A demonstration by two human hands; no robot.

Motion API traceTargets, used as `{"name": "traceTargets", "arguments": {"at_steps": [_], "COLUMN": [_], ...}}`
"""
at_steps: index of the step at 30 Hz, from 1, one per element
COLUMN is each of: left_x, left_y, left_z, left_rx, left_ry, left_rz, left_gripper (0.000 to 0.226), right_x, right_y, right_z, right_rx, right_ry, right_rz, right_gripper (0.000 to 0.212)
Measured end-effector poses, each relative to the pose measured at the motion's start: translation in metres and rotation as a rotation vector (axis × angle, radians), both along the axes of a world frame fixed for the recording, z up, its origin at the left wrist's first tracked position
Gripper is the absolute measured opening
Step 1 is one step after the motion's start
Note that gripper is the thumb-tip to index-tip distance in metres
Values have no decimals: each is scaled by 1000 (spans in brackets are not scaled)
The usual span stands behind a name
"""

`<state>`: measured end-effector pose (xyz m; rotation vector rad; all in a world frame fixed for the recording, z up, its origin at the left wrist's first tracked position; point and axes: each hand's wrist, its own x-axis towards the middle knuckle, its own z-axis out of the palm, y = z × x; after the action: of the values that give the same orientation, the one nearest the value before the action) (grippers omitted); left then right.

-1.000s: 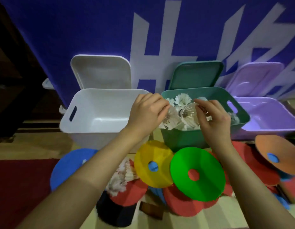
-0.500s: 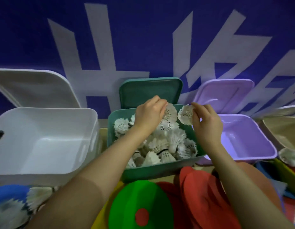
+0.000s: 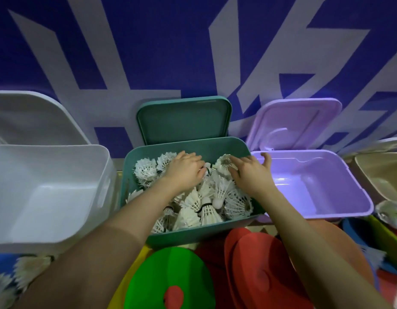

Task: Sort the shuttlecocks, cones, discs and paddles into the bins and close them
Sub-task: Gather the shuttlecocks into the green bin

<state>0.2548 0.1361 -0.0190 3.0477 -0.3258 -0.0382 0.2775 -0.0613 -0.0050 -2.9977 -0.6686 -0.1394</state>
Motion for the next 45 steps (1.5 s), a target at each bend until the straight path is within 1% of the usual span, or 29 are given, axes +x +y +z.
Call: {"name": "traceTargets", "arguments": {"at_steps": [2, 4, 7, 9, 12, 16, 20, 25, 30, 32, 36, 39, 41, 44, 45], "left_x": [-4, -11, -29, -47, -82, -133, -182, -248, -303, -322, -351, -369, -380, -396, -401], "left_y": [2, 5, 12, 23, 46, 83, 130, 206, 276, 296, 326, 340, 346, 353, 356], "left_z": [12, 29, 57, 76, 99, 116, 117, 106, 80, 70, 46, 22, 7, -14, -20], "left_rx": [-33, -104, -177, -206, -248, -232, -212, -220, -194, -205, -230, -218, -203, -111, -83], "left_ry": [-42, -135, -268, -349, -429, -431, -407, -373, -346, -327, -251, -141, -57, 39, 62], "left_rz": [-1, 13, 22, 25, 24, 29, 53, 46, 38, 44, 51, 117, 168, 129, 107], "left_gripper": [44, 43, 40, 38, 42, 36, 38, 37, 36, 36, 42, 56, 60, 78, 82], "right_x": [-3, -10, -25, -41, -72, -114, -160, -223, -280, -298, -319, -332, -339, -345, -346], "right_y": [3, 10, 25, 36, 56, 92, 140, 213, 282, 300, 321, 336, 347, 365, 371], "right_z": [5, 14, 32, 47, 66, 76, 74, 64, 43, 33, 3, -29, -48, -69, -74], "right_rx": [44, 105, 287, 387, 477, 524, 559, 614, 653, 623, 504, 354, 281, 165, 140], "right_ry": [-20, -99, -224, -305, -331, -309, -290, -230, -145, -95, 80, 153, 221, 294, 297], "right_rz": [-21, -34, 38, 120, 209, 276, 324, 329, 329, 345, 357, 409, 419, 404, 403], "right_gripper": [36, 31, 24, 30, 39, 36, 33, 34, 34, 33, 29, 31, 34, 39, 38]}}
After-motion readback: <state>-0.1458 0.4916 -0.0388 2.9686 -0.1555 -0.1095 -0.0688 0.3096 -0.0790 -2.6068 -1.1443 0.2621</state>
